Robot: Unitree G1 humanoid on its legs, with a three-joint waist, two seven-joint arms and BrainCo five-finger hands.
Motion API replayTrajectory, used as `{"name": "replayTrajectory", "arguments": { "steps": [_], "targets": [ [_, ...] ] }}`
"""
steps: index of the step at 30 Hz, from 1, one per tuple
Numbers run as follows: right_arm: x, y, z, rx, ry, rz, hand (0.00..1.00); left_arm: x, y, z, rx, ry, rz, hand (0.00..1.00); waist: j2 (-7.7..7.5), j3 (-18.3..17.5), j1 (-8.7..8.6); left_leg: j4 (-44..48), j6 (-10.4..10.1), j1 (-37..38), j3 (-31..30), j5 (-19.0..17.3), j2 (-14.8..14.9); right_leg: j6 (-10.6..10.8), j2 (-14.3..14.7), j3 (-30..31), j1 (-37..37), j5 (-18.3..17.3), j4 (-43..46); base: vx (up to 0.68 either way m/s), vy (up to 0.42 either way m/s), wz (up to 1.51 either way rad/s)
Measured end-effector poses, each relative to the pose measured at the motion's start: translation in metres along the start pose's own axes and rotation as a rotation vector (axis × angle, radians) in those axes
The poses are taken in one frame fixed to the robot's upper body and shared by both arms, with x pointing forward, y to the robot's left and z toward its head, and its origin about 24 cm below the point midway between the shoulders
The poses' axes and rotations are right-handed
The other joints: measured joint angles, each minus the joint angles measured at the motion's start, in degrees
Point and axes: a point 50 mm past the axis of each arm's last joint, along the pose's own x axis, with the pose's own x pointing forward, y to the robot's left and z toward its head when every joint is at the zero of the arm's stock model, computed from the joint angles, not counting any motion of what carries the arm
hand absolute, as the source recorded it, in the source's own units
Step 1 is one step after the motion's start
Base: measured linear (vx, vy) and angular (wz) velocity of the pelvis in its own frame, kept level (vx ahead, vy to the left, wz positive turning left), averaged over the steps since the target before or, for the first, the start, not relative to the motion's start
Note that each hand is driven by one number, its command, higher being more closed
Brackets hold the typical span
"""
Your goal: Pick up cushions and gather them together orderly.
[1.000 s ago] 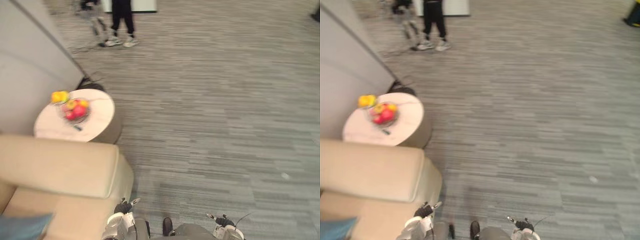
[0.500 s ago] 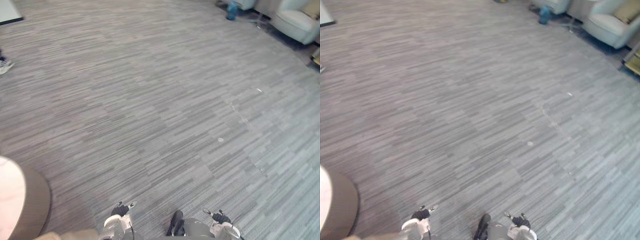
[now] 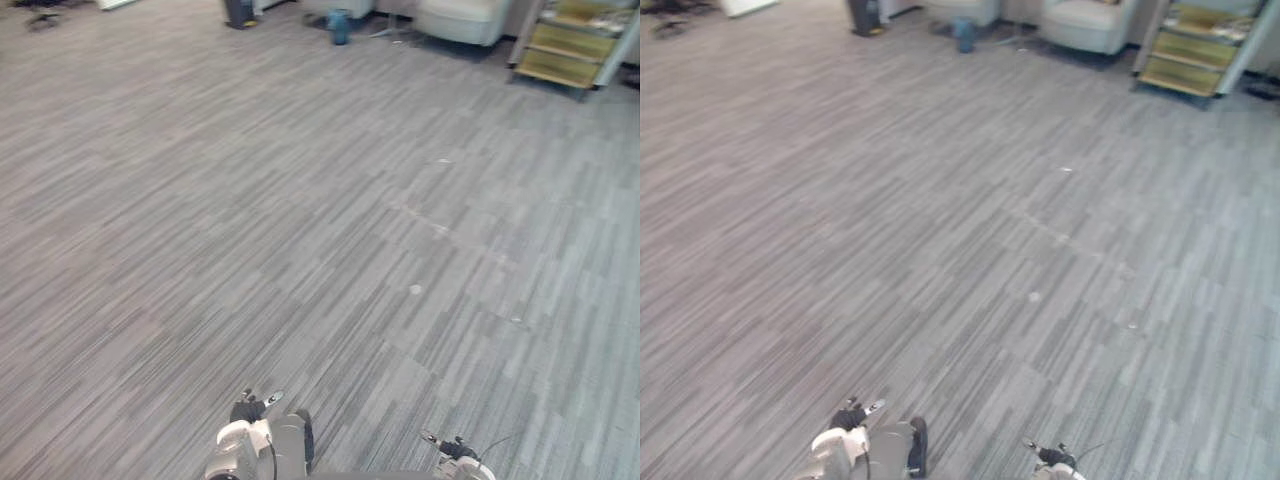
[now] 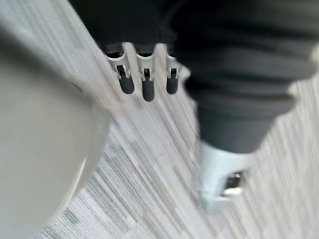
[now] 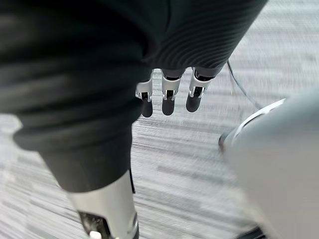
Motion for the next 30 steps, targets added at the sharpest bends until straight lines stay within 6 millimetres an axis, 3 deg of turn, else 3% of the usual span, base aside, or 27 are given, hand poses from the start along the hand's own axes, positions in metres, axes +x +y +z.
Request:
{"name": "replayTrajectory", "arguments": {
  "steps": [1, 2, 3, 4, 5, 6, 7, 8, 9, 11, 12, 13, 15, 16, 17, 18, 19, 20, 22, 23, 25, 26, 27, 28, 29, 30],
  "targets": [
    [-0.001, 0.006, 0.001, -0.003, -0.004, 0.018, 0.00, 0.001, 0.000, 0.002, 0.001, -0.004, -0.001, 0.00, -0.80, 0.47, 0.70, -0.51, 0.92, 3.64, 3.63, -1.16, 0.21, 3.24, -0.52, 2.71, -3.75, 1.59, 9.73, 0.39, 0.195, -0.92],
    [0.000, 0.008, 0.002, -0.003, -0.008, 0.022, 0.00, 0.001, -0.001, 0.002, 0.002, 0.000, -0.002, 0.00, -0.79, 0.65, 0.70, -1.03, 1.34, 5.55, 4.94, -1.60, 0.27, 5.54, -0.56, 3.33, -5.92, 2.99, 15.05, 0.58, 0.261, -1.18],
    [0.000, 0.008, 0.006, -0.002, -0.020, 0.024, 0.00, 0.001, -0.002, -0.002, 0.007, 0.020, -0.008, 0.00, -0.33, 0.96, 0.52, -3.40, 1.69, 10.41, 6.24, -2.01, 0.05, 9.28, -0.42, 2.87, -9.84, 5.17, 26.24, 0.46, 0.177, -0.96],
    [0.001, 0.005, 0.013, 0.003, -0.049, 0.020, 0.00, 0.000, -0.007, -0.007, 0.016, 0.038, -0.021, 0.00, 1.42, 1.48, -0.16, -7.15, 1.67, 16.62, 7.57, -2.00, 0.39, 8.13, -0.45, -2.38, -12.44, 5.03, 33.34, 0.45, 0.170, -0.99],
    [0.001, 0.003, 0.017, 0.004, -0.065, 0.018, 0.00, -0.001, -0.010, -0.011, 0.013, 0.052, -0.026, 0.00, 2.22, 1.34, -0.52, -9.61, 1.62, 20.13, 8.19, -1.96, 0.66, 6.36, -0.56, -6.81, -14.25, 4.32, 34.90, 0.43, 0.164, -0.79],
    [0.001, 0.005, 0.019, 0.005, -0.074, 0.020, 0.00, -0.001, -0.011, -0.012, 0.019, 0.057, -0.029, 0.00, 2.60, 1.26, -0.49, -11.47, 1.44, 22.73, 9.20, -1.86, 0.74, 2.92, -0.53, -10.59, -16.02, 3.12, 34.44, 0.45, 0.136, -0.62],
    [0.002, 0.006, 0.022, 0.017, -0.078, 0.022, 0.00, -0.001, -0.012, -0.009, 0.045, 0.051, -0.040, 0.00, 2.50, 1.32, -0.99, -13.63, 1.40, 25.06, 10.35, -1.84, 0.76, -1.18, -0.39, -16.85, -18.86, 1.86, 30.29, 0.45, 0.112, -0.42],
    [0.002, 0.006, 0.023, 0.024, -0.079, 0.021, 0.00, 0.000, -0.013, -0.008, 0.054, 0.049, -0.045, 0.00, 2.41, 1.38, -1.30, -14.02, 1.40, 25.38, 10.44, -1.84, 0.78, -2.38, -0.25, -19.16, -19.88, 1.78, 27.86, 0.46, 0.055, -0.27],
    [0.003, 0.004, 0.027, 0.038, -0.084, 0.015, 0.00, 0.001, -0.015, -0.007, 0.080, 0.050, -0.054, 0.00, 2.59, 1.51, -2.11, -14.69, 1.37, 25.86, 10.38, -1.82, 0.81, -4.95, 0.97, -23.22, -22.83, 2.94, 20.99, 0.48, 0.000, -0.15],
    [0.005, -0.004, 0.026, 0.038, -0.064, -0.010, 0.00, 0.001, -0.014, -0.011, 0.107, 0.069, -0.055, 0.00, 2.69, 2.16, -2.66, -15.16, 0.77, 28.08, 9.89, -1.66, -0.09, -7.71, 4.63, -25.39, -24.29, 10.92, 7.04, 0.51, -0.037, -0.16],
    [0.005, -0.013, 0.018, 0.039, -0.037, -0.032, 0.00, 0.000, -0.009, -0.014, 0.121, 0.079, -0.047, 0.00, 1.46, 2.34, -2.76, -15.16, 0.27, 29.85, 8.45, -1.65, -1.75, -13.12, 5.61, -24.66, -23.89, 18.07, 1.18, 0.56, -0.017, -0.48],
    [0.007, -0.028, 0.026, 0.071, -0.051, -0.073, 0.00, -0.001, -0.016, -0.019, 0.109, 0.092, -0.063, 0.00, 5.60, 2.33, -2.81, -14.54, -1.71, 31.67, 5.71, -0.93, -0.04, -13.01, 7.62, -24.17, -22.88, 16.34, 3.75, 0.68, -0.035, -0.63],
    [0.008, -0.032, 0.031, 0.089, -0.061, -0.084, 0.00, -0.001, -0.018, -0.019, 0.094, 0.095, -0.063, 0.00, 6.48, 2.47, -3.15, -11.48, -3.97, 31.25, 3.93, 2.74, -0.23, -12.39, 7.94, -22.77, -22.35, 12.91, 4.77, 0.60, -0.071, -0.60],
    [0.007, -0.035, 0.029, 0.099, -0.055, -0.094, 0.00, 0.000, -0.018, -0.016, 0.056, 0.088, -0.053, 0.00, 6.96, 3.16, -4.01, -1.17, -4.37, 28.19, 2.98, 6.52, 0.59, -11.86, 8.63, -22.17, -19.46, 10.60, 4.42, 0.50, -0.078, -0.31],
    [0.007, -0.033, 0.023, 0.097, -0.040, -0.088, 0.00, 0.000, -0.015, -0.015, 0.034, 0.086, -0.040, 0.00, 6.85, 3.36, -4.41, 9.77, -4.91, 23.94, 1.27, 12.12, 2.33, -11.79, 8.99, -21.54, -16.34, 9.76, 2.67, 0.48, -0.045, -0.21],
    [0.006, -0.029, 0.021, 0.103, -0.036, -0.078, 0.00, 0.000, -0.014, -0.014, 0.026, 0.080, -0.038, 0.00, 6.39, 3.69, -4.29, 17.32, -4.61, 20.64, 0.48, 12.05, 3.65, -12.07, 9.54, -21.07, -14.32, 9.14, 1.06, 0.33, 0.007, -0.30],
    [0.006, -0.024, 0.021, 0.087, -0.037, -0.065, 0.00, -0.001, -0.015, -0.011, 0.017, 0.060, -0.041, 0.00, 6.30, 4.49, -3.67, 28.25, -1.90, 15.65, 0.52, 9.52, 5.63, -12.20, 10.26, -19.87, -10.21, 8.08, -0.57, 0.39, -0.010, -0.48],
    [0.005, -0.018, 0.020, 0.078, -0.039, -0.049, 0.00, -0.001, -0.015, -0.006, 0.016, 0.033, -0.046, 0.00, 4.92, 5.25, -2.84, 32.86, -1.11, 10.47, 0.66, 7.07, 6.36, -12.37, 10.24, -18.82, -6.85, 6.66, -2.04, 0.37, -0.023, -0.49],
    [0.005, -0.014, 0.020, 0.067, -0.040, -0.039, 0.00, 0.000, -0.018, 0.001, 0.025, 0.003, -0.060, 0.00, 4.29, 5.09, -1.84, 29.69, -0.29, 3.87, 1.40, 4.12, 6.35, -11.60, 10.15, -17.27, -2.73, 5.89, -5.16, 0.44, 0.002, -0.44],
    [0.005, -0.012, 0.022, 0.082, -0.046, -0.037, 0.00, -0.001, -0.018, 0.003, 0.023, -0.008, -0.062, 0.00, 4.04, 4.85, -1.42, 19.59, -0.53, 1.24, 2.64, 2.81, 5.44, -9.68, 9.45, -16.10, -0.52, 5.77, -6.67, 0.47, 0.041, -0.46],
    [0.005, -0.010, 0.026, 0.087, -0.055, -0.034, 0.00, -0.001, -0.020, 0.003, 0.020, -0.015, -0.064, 0.00, 4.43, 4.78, -1.31, 8.28, -0.53, 0.02, 4.21, 2.99, 3.91, -8.40, 8.90, -14.85, 1.78, 4.97, -8.42, 0.43, 0.090, -0.39],
    [0.006, -0.011, 0.029, 0.105, -0.061, -0.038, 0.00, -0.002, -0.020, 0.001, 0.021, -0.011, -0.064, 0.00, 4.72, 4.27, -1.18, -6.81, -1.45, -0.06, 3.66, 5.79, 1.52, -6.61, 8.09, -13.35, 4.34, 3.90, -10.67, 0.52, 0.143, -0.39],
    [0.006, -0.012, 0.029, 0.103, -0.062, -0.040, 0.00, -0.002, -0.020, 0.000, 0.023, -0.008, -0.065, 0.00, 4.96, 4.03, -1.03, -10.37, -1.74, -0.04, 3.20, 6.94, 0.88, -6.01, 8.05, -12.88, 4.95, 3.56, -11.26, 0.66, 0.224, -0.62],
    [0.006, -0.017, 0.031, 0.105, -0.064, -0.051, 0.00, -0.002, -0.020, -0.001, 0.031, -0.003, -0.065, 0.00, 5.52, 3.51, -0.55, -14.18, -0.75, -0.27, 0.64, 10.94, 0.00, -4.53, 7.97, -11.26, 6.26, 1.93, -11.68, 0.46, 0.197, -0.53],
    [0.006, -0.017, 0.028, 0.108, -0.057, -0.052, 0.00, -0.002, -0.017, -0.003, 0.034, 0.003, -0.059, 0.00, 5.02, 3.01, -0.34, -13.12, 0.79, -0.23, -0.37, 12.94, -0.80, -3.70, 7.16, -10.42, 6.73, 0.66, -10.93, 0.63, 0.246, -0.74],
    [0.005, -0.015, 0.021, 0.112, -0.038, -0.051, 0.00, -0.002, -0.014, -0.002, 0.038, 0.005, -0.052, 0.00, 3.12, 1.44, 0.15, -11.75, 2.60, 0.32, 1.01, 11.82, -2.66, -1.52, 4.90, -8.36, 6.13, -1.26, -6.90, 0.66, 0.224, -0.67]
  ]
}}
